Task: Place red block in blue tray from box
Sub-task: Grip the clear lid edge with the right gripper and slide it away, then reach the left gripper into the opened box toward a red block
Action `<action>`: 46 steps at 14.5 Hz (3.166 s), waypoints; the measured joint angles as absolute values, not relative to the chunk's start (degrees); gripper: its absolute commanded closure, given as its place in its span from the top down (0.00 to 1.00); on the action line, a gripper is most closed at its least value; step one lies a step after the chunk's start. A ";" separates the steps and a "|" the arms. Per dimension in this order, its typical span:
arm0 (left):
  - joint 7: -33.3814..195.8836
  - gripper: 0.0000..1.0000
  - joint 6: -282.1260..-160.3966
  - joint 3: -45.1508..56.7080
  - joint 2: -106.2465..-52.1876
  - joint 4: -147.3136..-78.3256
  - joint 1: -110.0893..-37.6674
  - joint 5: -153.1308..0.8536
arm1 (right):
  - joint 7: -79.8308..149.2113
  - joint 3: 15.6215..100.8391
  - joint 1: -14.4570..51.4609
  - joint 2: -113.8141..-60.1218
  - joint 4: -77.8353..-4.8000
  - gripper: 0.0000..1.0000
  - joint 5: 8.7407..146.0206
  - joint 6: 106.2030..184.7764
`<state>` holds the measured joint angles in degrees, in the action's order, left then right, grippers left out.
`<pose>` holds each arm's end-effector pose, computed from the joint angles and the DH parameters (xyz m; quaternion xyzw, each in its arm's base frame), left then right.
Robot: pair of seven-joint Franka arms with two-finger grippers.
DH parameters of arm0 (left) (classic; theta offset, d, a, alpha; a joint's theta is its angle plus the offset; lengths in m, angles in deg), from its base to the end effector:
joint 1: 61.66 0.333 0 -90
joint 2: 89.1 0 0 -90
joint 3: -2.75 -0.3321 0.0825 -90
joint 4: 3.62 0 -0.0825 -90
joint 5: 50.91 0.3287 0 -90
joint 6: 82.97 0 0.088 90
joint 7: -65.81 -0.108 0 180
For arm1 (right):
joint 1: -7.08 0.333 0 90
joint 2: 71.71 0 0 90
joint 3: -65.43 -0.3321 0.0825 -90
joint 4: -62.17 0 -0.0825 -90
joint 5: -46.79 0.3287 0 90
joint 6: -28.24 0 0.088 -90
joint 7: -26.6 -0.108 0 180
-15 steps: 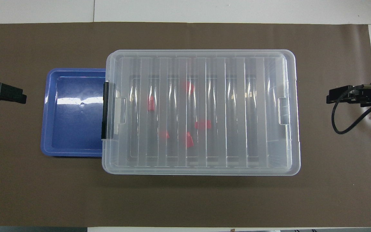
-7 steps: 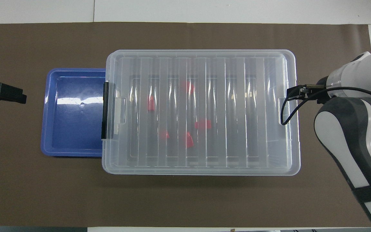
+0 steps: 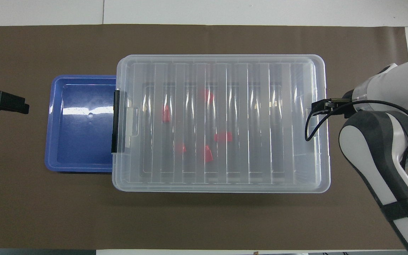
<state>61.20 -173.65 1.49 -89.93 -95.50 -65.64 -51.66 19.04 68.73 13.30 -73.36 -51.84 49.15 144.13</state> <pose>0.4945 -0.0248 0.6342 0.9979 -0.0638 -0.0031 0.0068 0.5117 0.0288 0.4870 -0.9986 0.0494 -0.0004 0.0178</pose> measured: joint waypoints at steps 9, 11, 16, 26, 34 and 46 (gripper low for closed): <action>61.21 1.00 -173.65 1.49 -89.93 -95.50 -65.64 -51.66 | 27.48 68.84 8.17 -72.23 -53.32 1.00 49.15 144.14; 61.22 1.00 -173.65 1.49 -89.93 -95.50 -65.64 -51.66 | 29.50 68.84 7.30 -72.15 -53.31 1.00 49.15 144.16; 61.22 1.00 -173.65 1.49 -89.93 -95.50 -65.64 -51.66 | 35.53 68.87 3.99 -72.15 -53.34 1.00 48.60 144.19; 61.26 1.00 -173.60 1.49 -89.93 -95.50 -65.67 -51.66 | 45.17 69.03 -1.26 -72.15 -53.33 1.00 46.75 144.19; 67.78 1.00 -175.22 3.31 -89.89 -95.51 -71.55 -51.66 | 49.79 69.05 -2.41 -72.16 -52.67 1.00 44.97 144.19; 88.74 1.00 -190.66 3.73 -84.15 -101.41 -88.05 -51.15 | 53.78 69.07 -4.59 -72.20 -52.35 1.00 43.79 144.18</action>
<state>88.74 -190.66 3.73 -84.15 -101.41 -88.05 -51.15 53.78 69.07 -4.59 -72.20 -52.35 43.79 144.18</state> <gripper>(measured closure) 0.000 0.000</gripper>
